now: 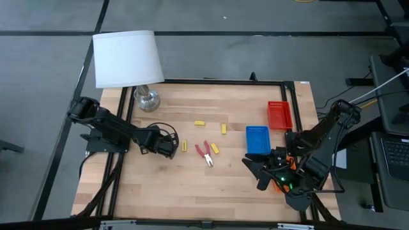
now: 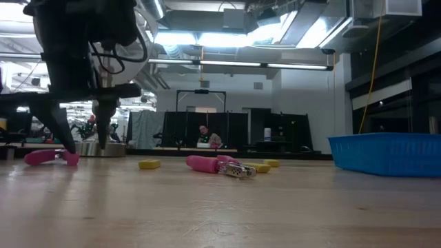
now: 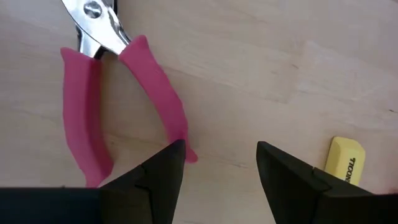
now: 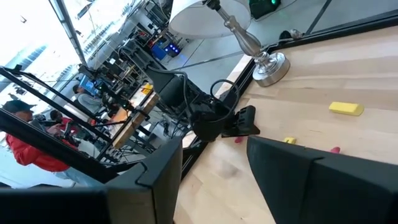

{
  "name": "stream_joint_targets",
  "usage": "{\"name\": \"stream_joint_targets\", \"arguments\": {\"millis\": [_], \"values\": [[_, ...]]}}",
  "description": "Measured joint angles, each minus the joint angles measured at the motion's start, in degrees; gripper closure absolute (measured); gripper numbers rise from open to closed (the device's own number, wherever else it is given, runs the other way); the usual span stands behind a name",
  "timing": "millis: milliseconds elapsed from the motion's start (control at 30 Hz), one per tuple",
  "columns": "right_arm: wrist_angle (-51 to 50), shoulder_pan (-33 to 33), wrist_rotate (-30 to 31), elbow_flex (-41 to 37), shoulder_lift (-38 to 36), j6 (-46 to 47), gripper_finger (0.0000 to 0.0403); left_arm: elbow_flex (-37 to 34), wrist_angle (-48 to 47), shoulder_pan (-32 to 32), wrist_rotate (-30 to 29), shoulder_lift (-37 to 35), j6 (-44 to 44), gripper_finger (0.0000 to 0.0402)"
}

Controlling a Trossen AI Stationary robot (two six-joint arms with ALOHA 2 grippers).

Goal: Pick & Place School Supplies
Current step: Put the left pink hole puncher into the red bin

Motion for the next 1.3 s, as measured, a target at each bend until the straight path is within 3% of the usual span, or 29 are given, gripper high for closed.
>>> {"name": "stream_joint_targets", "arguments": {"millis": [300,767,1300], "values": [[0.37,-0.04,0.77,0.00,0.00,0.04,0.0218,1.95,-4.09,-3.48,1.82,0.06,-0.11,0.0205],[0.35,-0.04,1.09,0.00,0.02,0.70,0.0218,2.04,-6.06,1.39,0.18,1.11,-0.13,0.0256],[0.55,-0.04,1.07,-0.02,0.04,1.73,0.0217,1.84,-5.24,1.89,2.03,3.67,-0.02,0.0261]]}}
